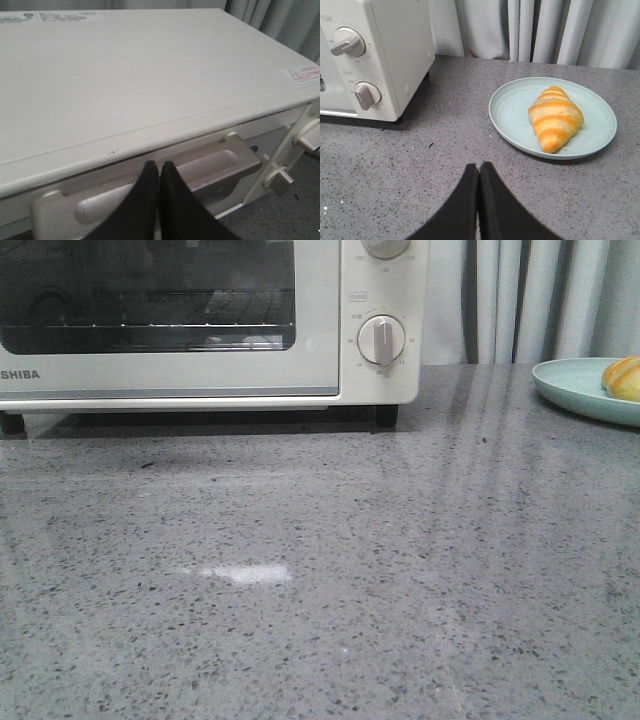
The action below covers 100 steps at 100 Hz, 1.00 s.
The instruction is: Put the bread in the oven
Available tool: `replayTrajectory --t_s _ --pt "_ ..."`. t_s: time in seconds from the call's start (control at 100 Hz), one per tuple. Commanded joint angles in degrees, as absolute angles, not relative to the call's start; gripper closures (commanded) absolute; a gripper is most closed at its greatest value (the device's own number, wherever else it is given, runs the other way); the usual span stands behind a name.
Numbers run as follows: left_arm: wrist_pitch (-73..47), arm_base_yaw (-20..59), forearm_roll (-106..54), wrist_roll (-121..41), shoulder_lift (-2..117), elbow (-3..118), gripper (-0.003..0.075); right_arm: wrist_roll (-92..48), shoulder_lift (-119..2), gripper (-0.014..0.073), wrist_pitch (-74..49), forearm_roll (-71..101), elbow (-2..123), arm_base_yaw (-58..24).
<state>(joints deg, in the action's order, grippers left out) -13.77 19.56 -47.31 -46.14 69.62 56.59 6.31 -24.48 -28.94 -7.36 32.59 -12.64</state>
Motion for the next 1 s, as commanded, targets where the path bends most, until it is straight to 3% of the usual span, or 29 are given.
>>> replayTrajectory --t_s 0.0,0.51,0.99 --pt "-10.6 19.8 -48.3 -46.3 69.4 58.5 0.0741 6.0 -25.2 0.0642 -24.7 -8.0 34.6 -12.6" --pt "-16.1 19.8 -41.4 -46.3 68.0 57.2 0.0742 6.0 -25.2 0.0642 -25.4 -8.0 34.6 -12.6" --pt "-21.0 19.8 -41.4 -45.6 55.8 37.2 0.0742 6.0 -25.2 0.0642 -24.1 -8.0 34.6 -12.6"
